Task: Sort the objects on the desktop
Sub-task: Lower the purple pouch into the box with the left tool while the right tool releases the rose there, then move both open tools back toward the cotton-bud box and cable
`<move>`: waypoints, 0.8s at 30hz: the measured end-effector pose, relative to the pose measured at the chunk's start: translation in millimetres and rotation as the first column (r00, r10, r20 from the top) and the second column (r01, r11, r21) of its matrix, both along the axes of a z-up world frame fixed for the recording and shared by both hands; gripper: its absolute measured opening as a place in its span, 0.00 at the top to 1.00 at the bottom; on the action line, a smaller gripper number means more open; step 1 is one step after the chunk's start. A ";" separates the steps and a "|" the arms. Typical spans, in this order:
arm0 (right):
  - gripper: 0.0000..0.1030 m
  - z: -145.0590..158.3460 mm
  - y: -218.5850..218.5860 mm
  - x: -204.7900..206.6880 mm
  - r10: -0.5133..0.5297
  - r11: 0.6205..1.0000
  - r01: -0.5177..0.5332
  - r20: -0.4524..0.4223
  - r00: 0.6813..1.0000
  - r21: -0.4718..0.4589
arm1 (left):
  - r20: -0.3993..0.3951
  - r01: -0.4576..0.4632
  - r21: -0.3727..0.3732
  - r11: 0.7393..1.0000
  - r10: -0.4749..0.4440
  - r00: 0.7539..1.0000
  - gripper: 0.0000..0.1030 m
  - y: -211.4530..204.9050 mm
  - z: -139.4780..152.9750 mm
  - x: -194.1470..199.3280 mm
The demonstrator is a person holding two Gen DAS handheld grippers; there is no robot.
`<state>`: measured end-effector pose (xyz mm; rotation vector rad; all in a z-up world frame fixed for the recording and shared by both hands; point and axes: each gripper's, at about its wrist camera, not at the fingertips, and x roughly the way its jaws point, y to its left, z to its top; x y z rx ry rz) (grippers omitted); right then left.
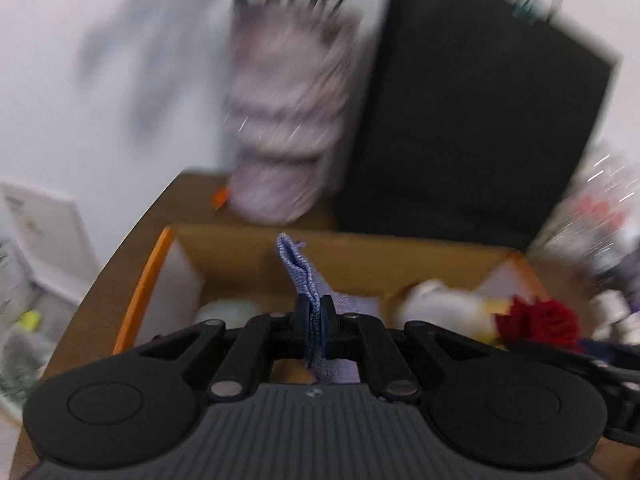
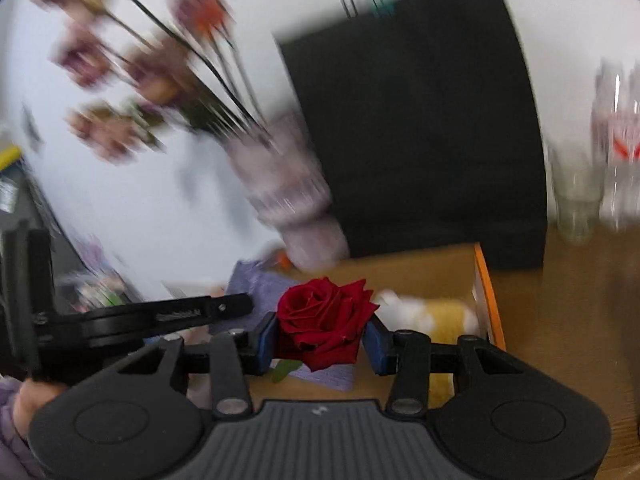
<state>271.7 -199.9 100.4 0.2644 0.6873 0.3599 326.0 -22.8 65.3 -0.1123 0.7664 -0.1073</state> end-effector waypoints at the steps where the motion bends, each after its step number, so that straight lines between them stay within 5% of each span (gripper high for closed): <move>1: 0.58 -6.0 4.7 7.6 -0.002 0.999 0.001 -0.025 1.000 -0.034 | -0.008 -0.005 0.000 1.000 0.005 1.000 0.93 1.9 -8.1 3.1; 4: 0.57 -22.1 15.0 25.8 -0.008 0.996 -0.002 -0.101 0.995 -0.094 | -0.036 0.025 0.015 1.000 -0.025 0.999 0.85 1.2 -11.5 3.1; 6: 0.56 -33.1 23.5 37.1 -0.004 0.992 -0.015 -0.147 0.989 -0.124 | 0.011 0.040 0.003 0.999 -0.040 0.999 0.47 1.7 -0.8 -6.9; 7: 0.55 -38.3 26.8 39.8 -0.006 0.989 -0.018 -0.164 0.986 -0.144 | 0.051 0.044 0.007 0.999 -0.044 0.998 0.43 3.1 6.8 -14.7; 11: 0.49 -39.4 30.6 38.0 -0.056 0.984 0.024 -0.178 0.982 -0.179 | 0.125 0.068 0.007 0.998 -0.069 0.990 0.35 10.1 34.9 -40.7; 16: 0.20 -9.0 11.0 -3.5 -0.109 0.987 0.099 -0.083 0.991 -0.124 | 0.155 0.080 -0.018 0.997 -0.076 0.985 0.20 24.7 63.7 -91.5; 24: 0.12 13.5 -24.9 -128.2 -0.148 0.987 0.152 0.071 0.986 -0.053 | 0.209 0.104 -0.033 0.994 -0.095 0.973 0.03 36.2 63.5 -206.6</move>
